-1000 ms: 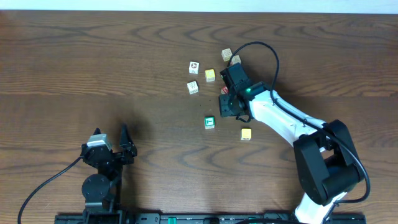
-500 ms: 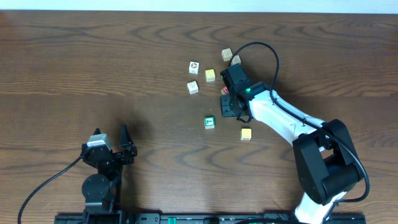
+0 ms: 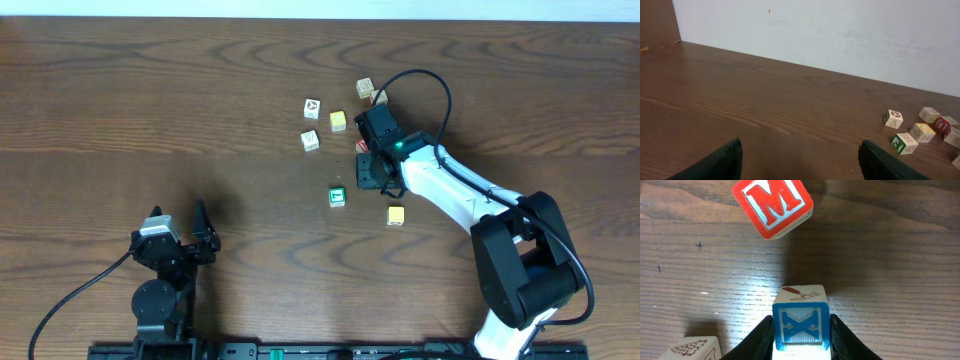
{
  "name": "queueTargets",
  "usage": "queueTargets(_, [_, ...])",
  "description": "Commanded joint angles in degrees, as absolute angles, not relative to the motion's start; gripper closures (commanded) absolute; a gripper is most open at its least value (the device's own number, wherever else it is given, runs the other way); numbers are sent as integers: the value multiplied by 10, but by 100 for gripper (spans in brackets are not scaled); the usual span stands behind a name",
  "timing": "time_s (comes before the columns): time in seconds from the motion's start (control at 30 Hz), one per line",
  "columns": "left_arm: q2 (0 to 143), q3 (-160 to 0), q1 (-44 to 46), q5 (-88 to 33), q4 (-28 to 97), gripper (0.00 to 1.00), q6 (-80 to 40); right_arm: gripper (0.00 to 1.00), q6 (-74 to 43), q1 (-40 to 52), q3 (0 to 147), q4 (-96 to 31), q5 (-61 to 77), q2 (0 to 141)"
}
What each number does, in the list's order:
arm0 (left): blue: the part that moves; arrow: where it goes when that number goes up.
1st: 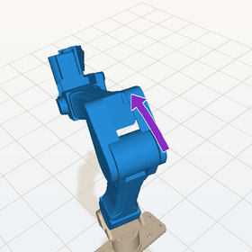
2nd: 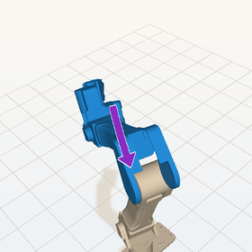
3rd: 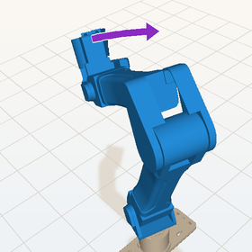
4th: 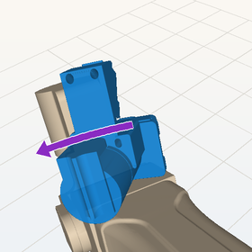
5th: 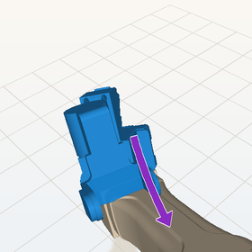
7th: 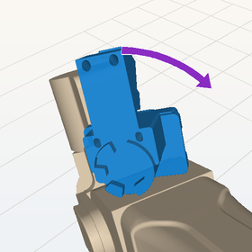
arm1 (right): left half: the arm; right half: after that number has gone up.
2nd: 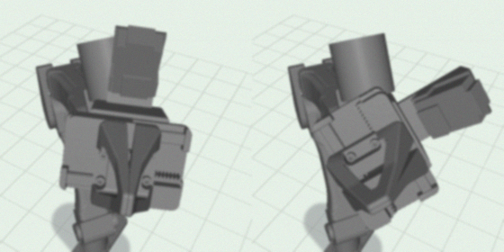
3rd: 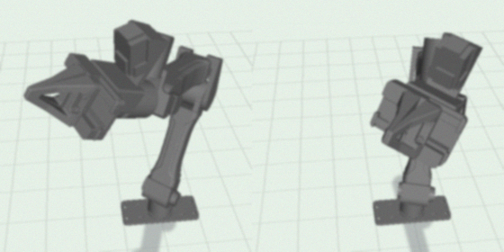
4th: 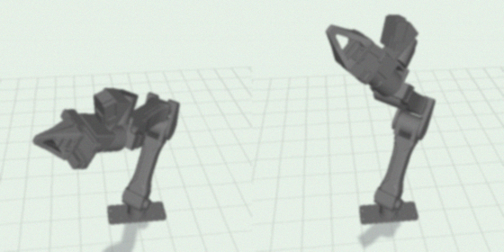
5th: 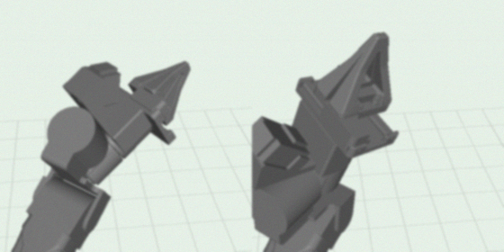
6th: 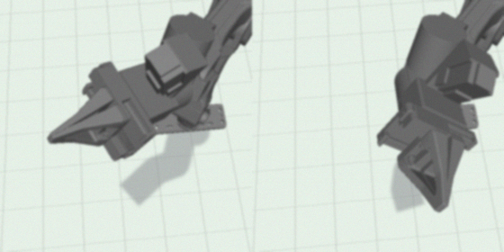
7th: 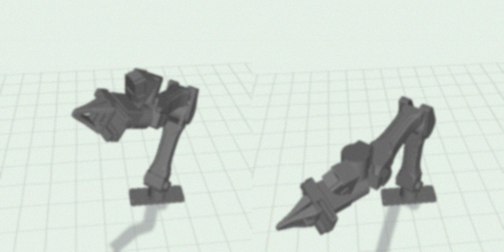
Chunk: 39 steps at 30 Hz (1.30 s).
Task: Lift 4 blocks
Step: 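Close the right gripper on the blue X block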
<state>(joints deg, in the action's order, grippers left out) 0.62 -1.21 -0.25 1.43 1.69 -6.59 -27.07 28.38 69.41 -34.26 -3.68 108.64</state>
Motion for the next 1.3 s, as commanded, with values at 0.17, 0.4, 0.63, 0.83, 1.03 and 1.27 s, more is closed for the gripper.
queueTargets(0.17, [3,-3,-1,20,42,25,-67,72,-270,289,705,-341,-47,1091])
queueTargets(0.4, [3,-3,-1,20,42,25,-67,74,-256,289,705,-343,-47,1091])
queueTargets(0.63, [3,-3,-1,20,42,25,-67,60,-256,289,705,-339,-47,1091])
queueTargets(0.83, [3,-3,-1,20,42,25,-67,59,-256,289,705,-338,-58,1091])
queueTargets(1.03, [3,-3,-1,20,42,25,-67,63,-254,289,705,-335,-64,1091])
queueTargets(1.27, [3,-3,-1,20,42,25,-67,64,-222,289,705,-334,-64,1091])
